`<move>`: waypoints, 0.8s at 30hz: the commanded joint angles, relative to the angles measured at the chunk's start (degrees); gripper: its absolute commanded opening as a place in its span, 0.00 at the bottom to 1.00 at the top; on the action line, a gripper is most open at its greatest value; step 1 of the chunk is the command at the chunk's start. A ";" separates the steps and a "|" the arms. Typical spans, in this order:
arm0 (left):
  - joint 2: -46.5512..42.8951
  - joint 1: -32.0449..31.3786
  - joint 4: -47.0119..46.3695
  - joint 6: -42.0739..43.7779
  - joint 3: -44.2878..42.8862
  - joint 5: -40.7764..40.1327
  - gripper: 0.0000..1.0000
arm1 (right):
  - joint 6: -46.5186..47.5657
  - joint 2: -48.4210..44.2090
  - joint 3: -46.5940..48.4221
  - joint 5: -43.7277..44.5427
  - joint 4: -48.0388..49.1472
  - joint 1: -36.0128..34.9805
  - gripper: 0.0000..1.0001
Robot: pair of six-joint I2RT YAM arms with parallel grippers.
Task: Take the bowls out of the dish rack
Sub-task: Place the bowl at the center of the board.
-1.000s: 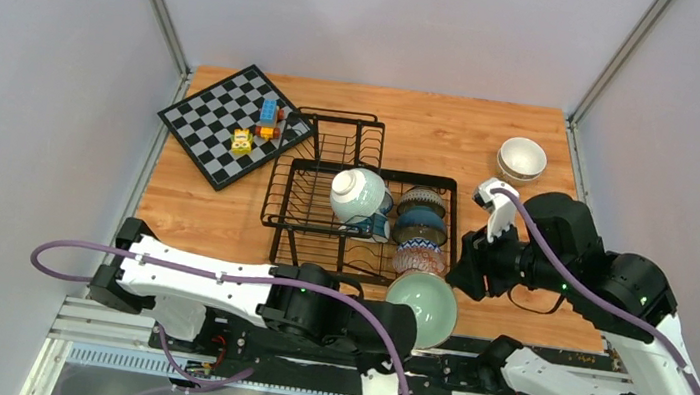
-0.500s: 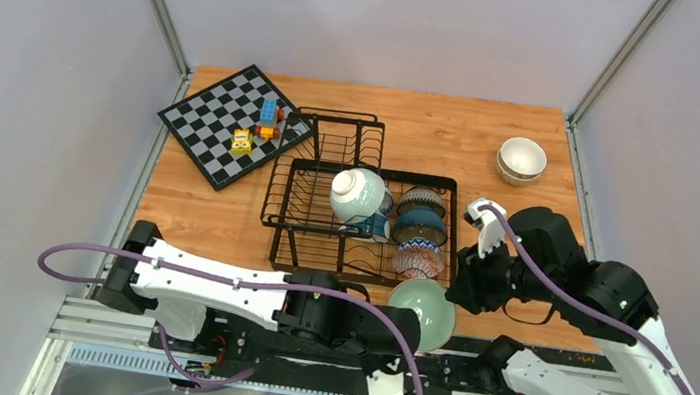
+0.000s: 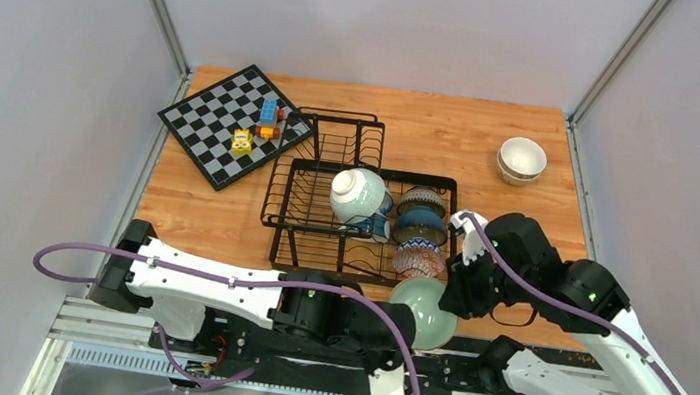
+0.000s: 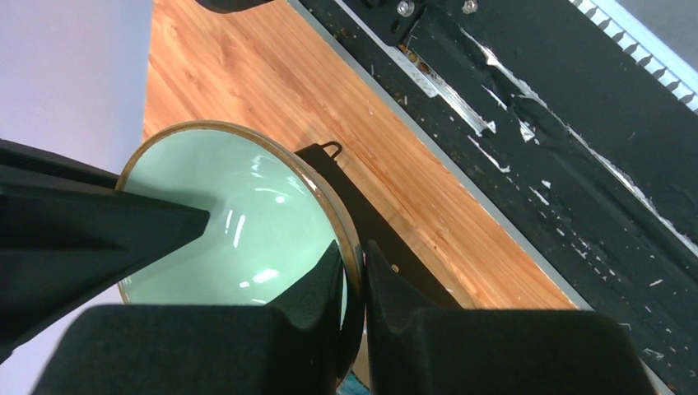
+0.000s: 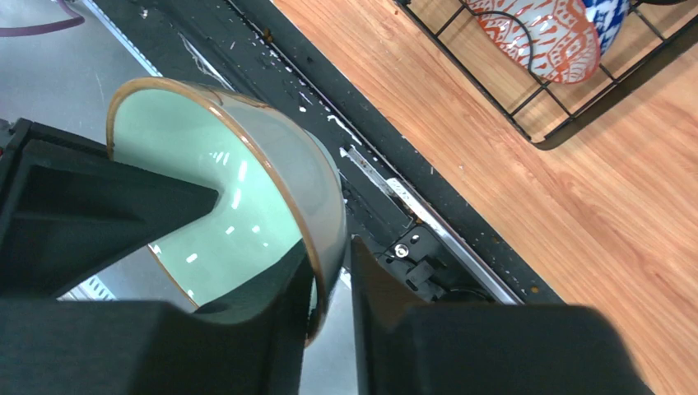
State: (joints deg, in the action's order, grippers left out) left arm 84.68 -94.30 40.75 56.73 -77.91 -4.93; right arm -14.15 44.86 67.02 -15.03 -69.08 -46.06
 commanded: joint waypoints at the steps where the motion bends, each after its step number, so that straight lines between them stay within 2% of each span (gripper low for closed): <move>1: -2.30 0.17 -4.98 -0.36 0.25 0.45 0.00 | -2.25 -1.01 -2.33 0.43 2.21 -1.63 0.20; 4: -2.03 0.17 -5.06 -0.77 0.30 0.36 0.00 | -3.01 -1.27 -2.85 1.10 3.28 -1.88 0.01; 8: -1.60 0.17 -6.67 -2.94 0.45 -0.81 0.00 | -3.96 -1.15 -2.33 3.00 4.32 -2.11 0.00; 13: -1.95 0.13 -8.30 -7.42 0.76 -3.77 0.55 | -5.19 -1.04 0.06 8.17 5.00 -2.25 0.00; 16: -4.52 -0.62 -10.75 -9.35 2.27 -6.22 0.97 | -5.76 -1.25 1.27 12.50 5.45 -2.25 0.00; 20: -9.12 -1.02 -13.23 -12.35 3.15 -8.16 1.00 | -6.99 -0.86 2.81 21.75 5.81 -2.27 0.00; 24: -15.27 -0.99 -17.66 -19.16 4.21 -9.88 1.00 | -7.34 0.99 6.23 37.80 6.27 -2.00 0.00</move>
State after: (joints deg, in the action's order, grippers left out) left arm 75.70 -95.00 30.00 45.34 -74.59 -11.99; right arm -19.25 44.88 68.29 5.39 -65.47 -47.64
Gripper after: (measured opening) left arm 0.996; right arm 0.060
